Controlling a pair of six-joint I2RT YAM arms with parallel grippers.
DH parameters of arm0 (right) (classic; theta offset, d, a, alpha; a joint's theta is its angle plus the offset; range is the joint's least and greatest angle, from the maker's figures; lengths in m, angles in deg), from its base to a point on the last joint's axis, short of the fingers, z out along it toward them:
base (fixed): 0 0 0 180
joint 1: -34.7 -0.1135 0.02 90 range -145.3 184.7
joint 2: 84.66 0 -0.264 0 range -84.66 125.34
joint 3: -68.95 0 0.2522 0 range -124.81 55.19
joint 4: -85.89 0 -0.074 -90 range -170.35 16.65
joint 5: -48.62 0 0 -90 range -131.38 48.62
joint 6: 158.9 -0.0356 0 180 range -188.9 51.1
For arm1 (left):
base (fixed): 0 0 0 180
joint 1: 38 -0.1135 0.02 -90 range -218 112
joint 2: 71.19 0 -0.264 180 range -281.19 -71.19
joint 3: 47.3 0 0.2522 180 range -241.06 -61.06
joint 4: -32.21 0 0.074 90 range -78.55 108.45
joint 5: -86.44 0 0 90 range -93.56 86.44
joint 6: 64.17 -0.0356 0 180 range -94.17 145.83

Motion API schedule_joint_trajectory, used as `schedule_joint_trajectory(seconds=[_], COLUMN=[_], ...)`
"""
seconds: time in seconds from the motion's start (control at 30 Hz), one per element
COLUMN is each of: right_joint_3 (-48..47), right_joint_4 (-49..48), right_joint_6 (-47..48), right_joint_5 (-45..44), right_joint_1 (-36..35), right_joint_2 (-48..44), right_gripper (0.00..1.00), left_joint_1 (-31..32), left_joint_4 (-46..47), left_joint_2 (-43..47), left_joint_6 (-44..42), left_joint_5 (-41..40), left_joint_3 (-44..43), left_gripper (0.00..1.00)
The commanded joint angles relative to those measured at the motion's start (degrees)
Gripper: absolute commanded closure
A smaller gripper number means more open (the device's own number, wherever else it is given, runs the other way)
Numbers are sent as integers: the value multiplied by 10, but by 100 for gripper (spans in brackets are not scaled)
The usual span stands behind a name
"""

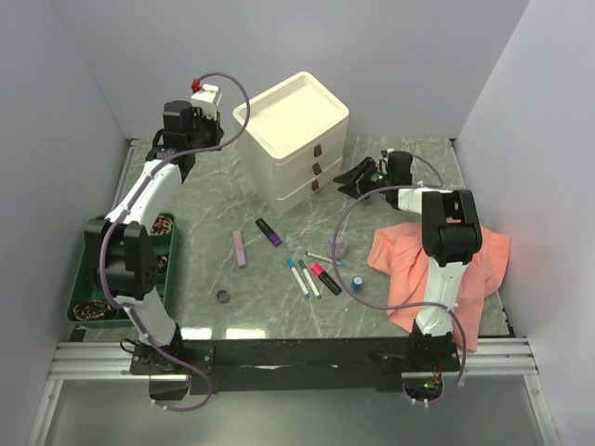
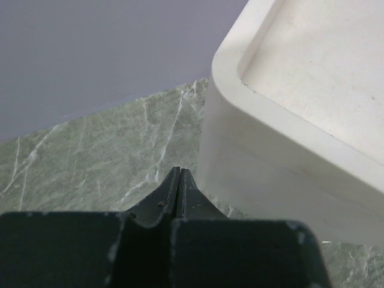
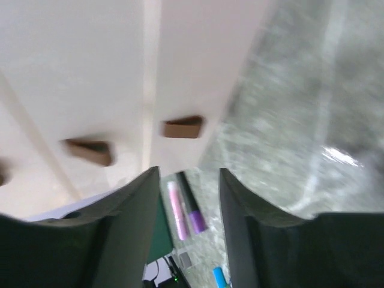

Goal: Sort the stationery into containers
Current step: Close the drawer in the storage box.

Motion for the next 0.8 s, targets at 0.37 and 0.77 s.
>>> schedule_joint_trajectory(seconds=[0.37,0.77], right_joint_3=[-51,-68], right_joint_4=[-199,-201], right_joint_6=[-62,-71], right_joint_5=[129,124], right_joint_1=[-10,-29], right_joint_2=[9,38], right_gripper=[57,56], left_joint_1=[-1,-1], left_joint_4=[13,15], left_joint_2=[15,10], left_joint_6=[-17,-28], left_joint_5=[-9,-14], left_joint_3=[-10,-10], left_gripper=[99,99])
